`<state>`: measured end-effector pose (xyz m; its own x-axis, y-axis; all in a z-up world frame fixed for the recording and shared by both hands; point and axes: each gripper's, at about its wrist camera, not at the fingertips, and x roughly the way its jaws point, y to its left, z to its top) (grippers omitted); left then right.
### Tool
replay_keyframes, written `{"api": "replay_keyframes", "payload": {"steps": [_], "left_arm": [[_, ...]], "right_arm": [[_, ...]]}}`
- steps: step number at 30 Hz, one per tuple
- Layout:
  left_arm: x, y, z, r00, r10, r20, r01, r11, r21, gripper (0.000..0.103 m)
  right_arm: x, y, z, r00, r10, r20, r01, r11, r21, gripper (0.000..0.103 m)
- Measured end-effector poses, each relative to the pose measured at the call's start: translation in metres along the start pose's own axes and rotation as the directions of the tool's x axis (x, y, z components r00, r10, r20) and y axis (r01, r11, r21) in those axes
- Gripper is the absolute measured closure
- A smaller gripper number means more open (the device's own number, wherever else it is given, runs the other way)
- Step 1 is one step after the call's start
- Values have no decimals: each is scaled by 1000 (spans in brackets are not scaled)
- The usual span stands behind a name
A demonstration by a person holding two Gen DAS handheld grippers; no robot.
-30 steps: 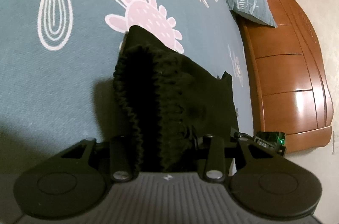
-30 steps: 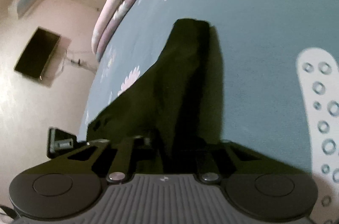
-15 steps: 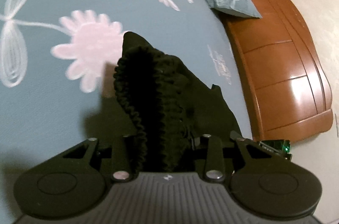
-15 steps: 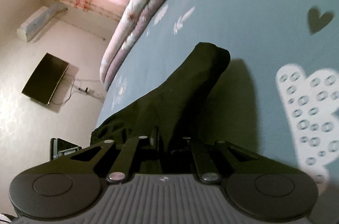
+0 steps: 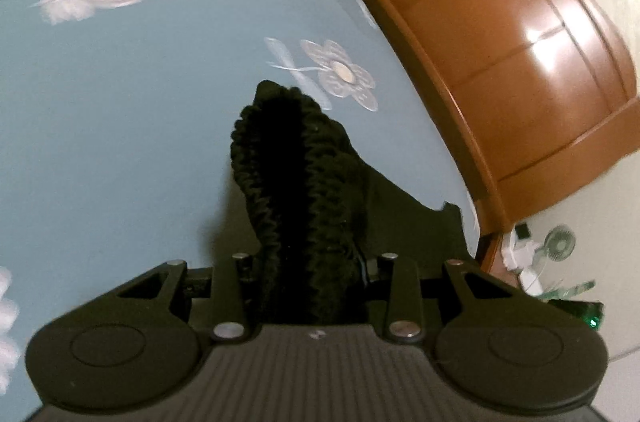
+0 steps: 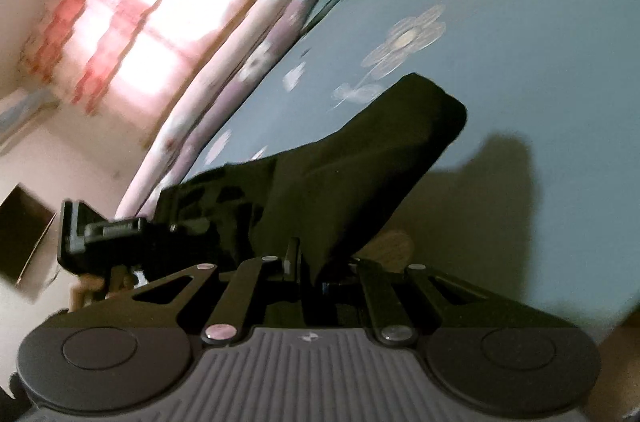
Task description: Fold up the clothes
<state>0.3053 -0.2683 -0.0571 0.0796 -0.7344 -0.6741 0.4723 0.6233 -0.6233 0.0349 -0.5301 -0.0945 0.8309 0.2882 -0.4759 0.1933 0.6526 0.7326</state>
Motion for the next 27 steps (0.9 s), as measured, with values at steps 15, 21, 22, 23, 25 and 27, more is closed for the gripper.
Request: {"api": "replay_keyframes", "payload": {"steps": [15, 21, 22, 23, 25, 27], "left_arm": [[152, -137, 122, 993, 68, -98, -39, 960, 279, 69], [198, -152, 135, 987, 105, -118, -62, 945, 322, 69], [203, -150, 135, 986, 119, -118, -75, 944, 322, 69], [207, -146, 138, 985, 125, -119, -82, 945, 316, 69], [209, -135, 141, 985, 118, -127, -77, 953, 292, 69], [206, -123, 146, 984, 118, -133, -80, 962, 263, 63]], "right_arm": [[-19, -59, -1, 969, -114, 220, 75, 981, 177, 92], [-6, -73, -7, 955, -182, 232, 140, 972, 187, 92], [-4, -79, -8, 955, -189, 229, 146, 970, 195, 92], [-4, -84, -10, 955, -194, 226, 149, 968, 204, 92], [-3, -92, -13, 956, -203, 214, 156, 964, 216, 90], [-1, -100, -15, 957, -209, 199, 161, 959, 235, 83]]}}
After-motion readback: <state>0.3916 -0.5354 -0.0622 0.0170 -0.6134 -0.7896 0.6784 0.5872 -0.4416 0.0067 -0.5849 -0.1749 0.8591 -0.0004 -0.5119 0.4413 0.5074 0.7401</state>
